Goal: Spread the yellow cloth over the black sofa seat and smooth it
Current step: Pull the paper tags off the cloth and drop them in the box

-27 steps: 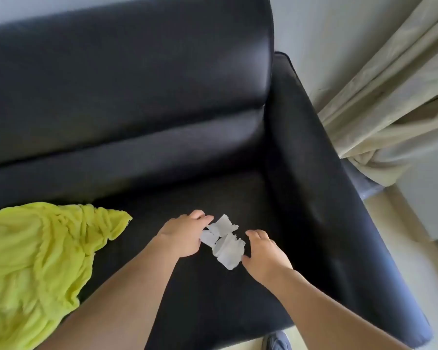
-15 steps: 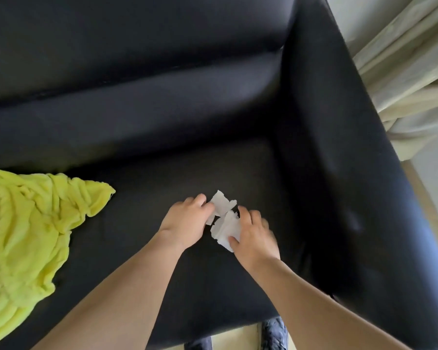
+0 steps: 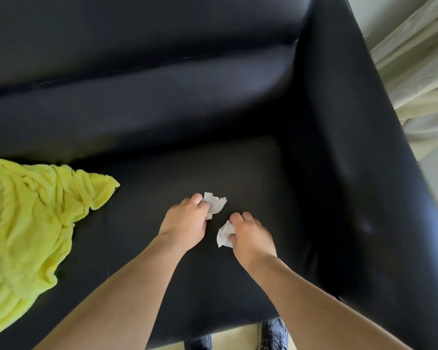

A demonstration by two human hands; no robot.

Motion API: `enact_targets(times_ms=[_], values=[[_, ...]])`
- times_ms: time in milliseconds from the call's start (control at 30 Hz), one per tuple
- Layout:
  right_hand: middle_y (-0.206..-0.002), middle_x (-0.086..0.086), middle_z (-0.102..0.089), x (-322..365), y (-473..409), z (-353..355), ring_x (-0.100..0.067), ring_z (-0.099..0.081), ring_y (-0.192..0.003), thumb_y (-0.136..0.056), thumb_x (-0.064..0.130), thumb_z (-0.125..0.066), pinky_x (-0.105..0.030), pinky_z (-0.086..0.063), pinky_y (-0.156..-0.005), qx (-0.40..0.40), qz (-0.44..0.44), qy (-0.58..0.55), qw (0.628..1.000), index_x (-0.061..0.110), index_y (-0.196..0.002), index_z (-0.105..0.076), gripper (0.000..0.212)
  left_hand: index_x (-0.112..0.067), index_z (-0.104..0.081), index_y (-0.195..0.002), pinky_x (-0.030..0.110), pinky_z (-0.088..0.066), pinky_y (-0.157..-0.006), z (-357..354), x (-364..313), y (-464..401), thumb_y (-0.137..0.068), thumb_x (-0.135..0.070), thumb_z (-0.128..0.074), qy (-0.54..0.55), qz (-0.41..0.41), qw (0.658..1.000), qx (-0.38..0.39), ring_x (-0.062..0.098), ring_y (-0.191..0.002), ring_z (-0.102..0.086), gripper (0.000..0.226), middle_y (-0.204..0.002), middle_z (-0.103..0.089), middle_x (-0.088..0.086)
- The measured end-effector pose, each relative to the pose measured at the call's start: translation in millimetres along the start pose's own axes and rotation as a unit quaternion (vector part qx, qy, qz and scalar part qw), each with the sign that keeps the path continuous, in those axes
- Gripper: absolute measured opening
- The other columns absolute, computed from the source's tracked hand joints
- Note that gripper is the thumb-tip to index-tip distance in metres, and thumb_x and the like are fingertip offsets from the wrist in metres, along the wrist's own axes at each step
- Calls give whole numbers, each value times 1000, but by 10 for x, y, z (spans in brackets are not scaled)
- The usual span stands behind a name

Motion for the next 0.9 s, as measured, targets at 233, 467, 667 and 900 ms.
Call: enact_targets(times_ms=[233,467,667,900], values=[[-108,0,-60,-91,83,-43,-22,-58,-94,-93,18,-53,-28,-43,-68,-6,-61,-56,997,16,-108,-55,15,-16,-55,-103,29,-33,-61,29,-40,66,-95,-16,-43,12,27,999,20,22,-87,-58,14,-108,-55,-1],[-102,1,-60,-230,200,0,-20,-59,-86,-95,24,-46,-29,-49,-67,-19,-92,-88,992,16,-97,-54,12,-17,-48,-94,30,-33,-58,57,-88,146,-95,-12,-42,44,52,997,23,21,-73,-45,7,-99,-57,2],[-97,3,-59,-275,310,-42,-18,-59,-81,-95,24,-46,-26,-42,-60,-22,-106,-116,987,17,-94,-53,10,-16,-49,-99,30,-33,-57,-1,-119,248,-93,-12,-45,69,57,996,13,22,-72,-46,9,-97,-58,2],[-89,4,-60,-314,470,-18,-19,-59,-75,-92,23,-48,-26,-41,-55,-27,-141,-171,975,19,-91,-53,7,-18,-60,-96,28,-35,-58,-1,-149,375,-95,-15,-43,42,60,997,24,18,-76,-50,18,-97,-61,-1]])
Point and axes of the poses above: each hand's wrist, its own y-axis away from the middle knuckle, its own z-axis out of the back of the hand, x = y × z, the point moved 2 cm from there along -y, towards the middle knuckle
